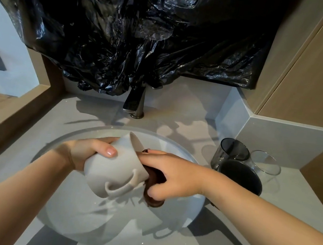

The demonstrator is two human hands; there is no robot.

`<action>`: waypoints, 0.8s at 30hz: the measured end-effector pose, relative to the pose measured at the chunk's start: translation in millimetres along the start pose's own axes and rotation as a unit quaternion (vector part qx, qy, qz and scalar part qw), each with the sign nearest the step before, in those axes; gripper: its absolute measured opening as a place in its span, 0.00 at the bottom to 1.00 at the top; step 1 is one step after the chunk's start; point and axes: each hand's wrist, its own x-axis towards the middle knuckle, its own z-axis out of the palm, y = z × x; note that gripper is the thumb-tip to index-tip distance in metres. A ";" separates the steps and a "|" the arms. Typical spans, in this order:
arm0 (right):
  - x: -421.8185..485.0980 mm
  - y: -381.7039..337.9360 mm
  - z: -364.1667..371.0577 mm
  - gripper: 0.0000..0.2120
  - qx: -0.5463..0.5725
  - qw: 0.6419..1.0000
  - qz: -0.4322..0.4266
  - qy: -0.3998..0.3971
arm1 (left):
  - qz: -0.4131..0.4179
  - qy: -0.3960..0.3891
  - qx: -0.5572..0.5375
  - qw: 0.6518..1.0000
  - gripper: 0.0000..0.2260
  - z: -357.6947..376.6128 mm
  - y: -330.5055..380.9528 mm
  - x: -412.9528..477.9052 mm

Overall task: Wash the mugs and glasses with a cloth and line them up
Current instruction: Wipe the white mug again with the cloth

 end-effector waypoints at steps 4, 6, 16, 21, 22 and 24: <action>4.6 1.9 12.1 0.18 -0.110 0.991 -0.048 0.051 | -0.001 -0.058 -0.008 0.998 0.20 -7.7 -3.5 9.8; 6.1 3.5 14.7 0.19 -0.090 0.992 -0.037 0.083 | 0.010 -0.009 0.016 1.000 0.22 -6.5 -5.2 16.1; 9.6 5.7 8.8 0.08 0.149 0.954 0.112 0.234 | 0.224 0.219 -0.060 0.948 0.40 7.3 -24.8 26.6; 17.9 -4.2 20.4 0.16 0.197 0.947 0.093 0.235 | 0.180 0.319 -0.067 0.928 0.40 26.0 -24.7 41.2; 15.7 -4.8 21.2 0.16 0.187 0.955 0.082 0.216 | 0.167 0.316 -0.082 0.930 0.35 27.5 -23.5 40.5; 8.4 -4.2 20.0 0.15 0.109 0.979 0.061 0.161 | 0.127 0.322 -0.088 0.934 0.23 28.6 -21.3 37.7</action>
